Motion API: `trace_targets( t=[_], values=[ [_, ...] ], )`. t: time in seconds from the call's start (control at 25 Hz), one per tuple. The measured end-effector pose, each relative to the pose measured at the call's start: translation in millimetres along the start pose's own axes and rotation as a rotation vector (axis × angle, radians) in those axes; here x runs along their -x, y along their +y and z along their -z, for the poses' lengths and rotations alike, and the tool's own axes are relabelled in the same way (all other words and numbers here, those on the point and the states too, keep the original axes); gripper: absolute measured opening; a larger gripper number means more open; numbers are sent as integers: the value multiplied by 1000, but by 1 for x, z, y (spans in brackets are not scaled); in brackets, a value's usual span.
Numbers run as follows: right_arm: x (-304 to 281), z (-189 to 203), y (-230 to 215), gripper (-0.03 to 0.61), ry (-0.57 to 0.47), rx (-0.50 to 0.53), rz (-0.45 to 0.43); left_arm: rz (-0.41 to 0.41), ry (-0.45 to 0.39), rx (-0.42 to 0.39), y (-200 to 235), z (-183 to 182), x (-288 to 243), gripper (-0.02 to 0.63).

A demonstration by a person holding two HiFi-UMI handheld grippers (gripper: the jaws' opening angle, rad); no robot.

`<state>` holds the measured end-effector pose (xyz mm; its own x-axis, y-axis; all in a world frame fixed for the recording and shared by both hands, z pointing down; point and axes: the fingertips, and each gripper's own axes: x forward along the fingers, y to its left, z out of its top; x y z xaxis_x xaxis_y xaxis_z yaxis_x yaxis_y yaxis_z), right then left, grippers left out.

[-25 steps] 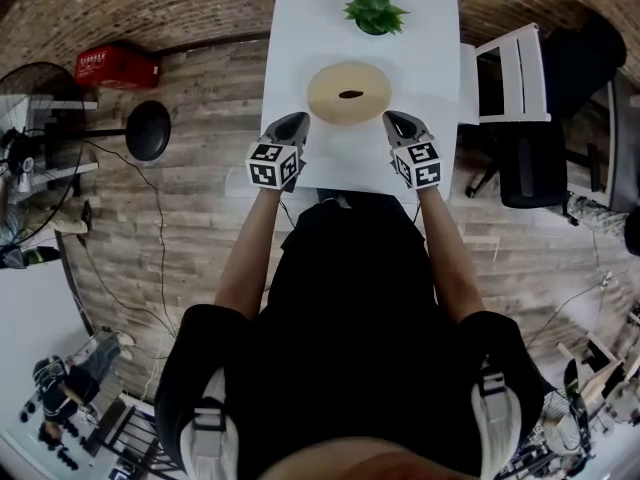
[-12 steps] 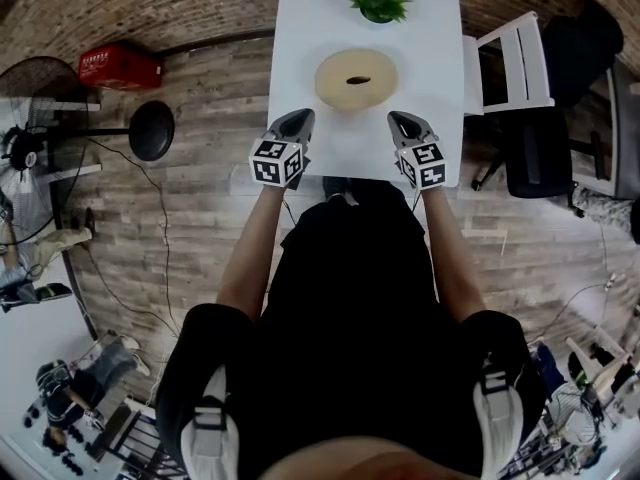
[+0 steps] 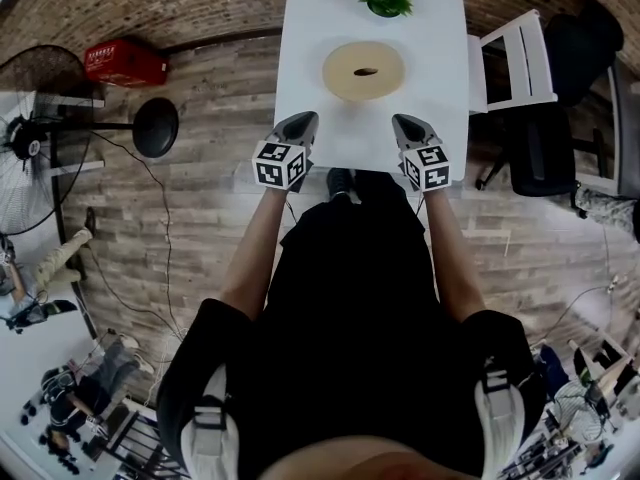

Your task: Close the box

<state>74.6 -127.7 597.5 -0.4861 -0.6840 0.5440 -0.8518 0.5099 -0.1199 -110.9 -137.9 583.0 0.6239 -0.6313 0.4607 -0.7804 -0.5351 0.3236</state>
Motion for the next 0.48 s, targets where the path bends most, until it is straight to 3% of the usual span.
trace_targets(
  t=[0.48],
  values=[
    [11,16,12,-5,-6,-25,11,20,17,4,-11,19,12,28]
  ],
)
